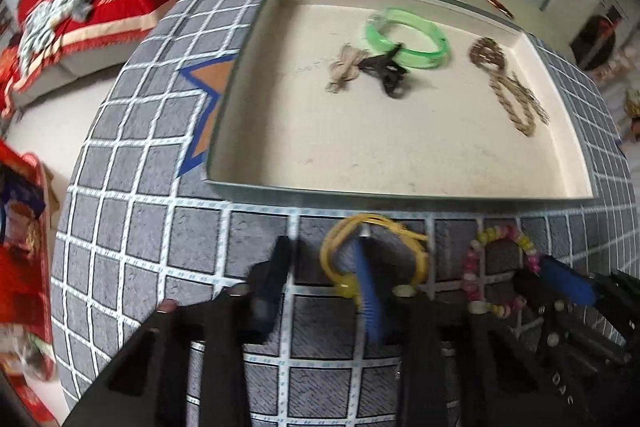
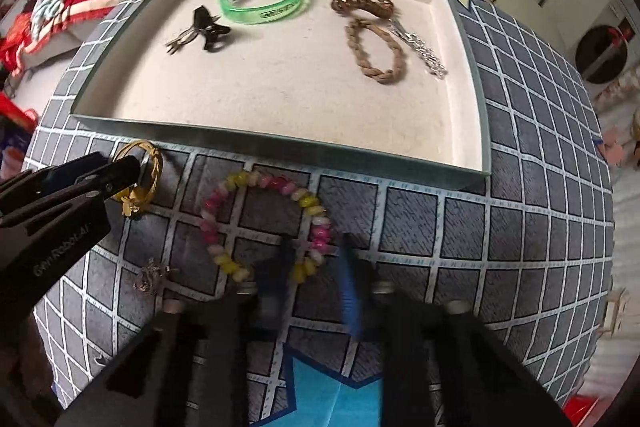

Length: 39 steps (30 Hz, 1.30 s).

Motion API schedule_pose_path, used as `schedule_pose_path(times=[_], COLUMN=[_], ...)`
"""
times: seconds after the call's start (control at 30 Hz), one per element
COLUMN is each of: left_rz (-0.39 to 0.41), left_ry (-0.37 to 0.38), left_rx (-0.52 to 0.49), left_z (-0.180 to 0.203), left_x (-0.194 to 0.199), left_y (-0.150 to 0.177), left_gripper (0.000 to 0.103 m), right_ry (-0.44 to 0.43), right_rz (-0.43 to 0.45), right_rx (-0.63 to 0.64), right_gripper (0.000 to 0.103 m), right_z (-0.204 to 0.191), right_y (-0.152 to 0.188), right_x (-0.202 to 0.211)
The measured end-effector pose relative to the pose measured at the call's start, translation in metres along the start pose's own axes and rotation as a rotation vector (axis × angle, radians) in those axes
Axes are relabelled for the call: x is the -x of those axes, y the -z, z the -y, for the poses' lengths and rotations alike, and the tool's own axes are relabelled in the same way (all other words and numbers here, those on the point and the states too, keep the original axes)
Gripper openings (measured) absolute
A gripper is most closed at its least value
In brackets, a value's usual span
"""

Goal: Organize jewelry
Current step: 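Grasp the yellow beaded hair tie with the left tool while the right tool grasps the pink-yellow beaded bracelet, then carry the yellow hair tie and beaded bracelet with both tools into the white tray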

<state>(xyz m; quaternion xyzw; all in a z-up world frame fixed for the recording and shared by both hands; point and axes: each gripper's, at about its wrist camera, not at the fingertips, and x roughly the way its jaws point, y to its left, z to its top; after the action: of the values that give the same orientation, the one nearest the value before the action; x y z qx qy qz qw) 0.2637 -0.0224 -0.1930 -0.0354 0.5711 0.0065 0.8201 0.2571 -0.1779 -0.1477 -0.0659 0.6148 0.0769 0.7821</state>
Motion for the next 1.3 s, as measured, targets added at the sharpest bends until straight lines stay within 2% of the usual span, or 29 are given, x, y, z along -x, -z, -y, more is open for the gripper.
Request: schedule_pose_path(times=[0.03,0.07,0.17,0.3,0.53,0.8,1.3], left_rz=[0.000,-0.005,-0.014,-0.010,0.013,0.038,0.113], left_ry=[0.014,0.027,0.087,0.125,0.156,0.185,0.220], left_rx=[-0.010,-0.017,-0.008,-0.001,-0.001,0.001,-0.020], left_z=[0.002,0.003,0.001,-0.003,-0.024,-0.039,-0.042], left_x=[0.000,0.000,0.002,0.010,0.038,0.062,0.104], left_y=[0.000,0.001,0.004,0.011,0.023,0.027,0.011], left_gripper=[0.019,0.017,0.017,0.017,0.017,0.017,0.017], right_ry=[-0.002,-0.008,-0.025,-0.063,-0.111,-0.171,-0.213], right_rz=[-0.002,-0.002,0.002,0.025,0.054,0.055,0.111], right_rx=[0.000,-0.004,-0.021,-0.052,-0.088,-0.185,-0.219], right_gripper=[0.011,0.010,0.010,0.010,0.010,0.010,0.010], right_z=[-0.002,-0.002,0.004,0.014,0.026,0.047,0.061], right_y=[-0.001,-0.002,0.001,0.006,0.011,0.016,0.009], right_x=[0.000,0.000,0.002,0.012,0.031,0.043,0.076])
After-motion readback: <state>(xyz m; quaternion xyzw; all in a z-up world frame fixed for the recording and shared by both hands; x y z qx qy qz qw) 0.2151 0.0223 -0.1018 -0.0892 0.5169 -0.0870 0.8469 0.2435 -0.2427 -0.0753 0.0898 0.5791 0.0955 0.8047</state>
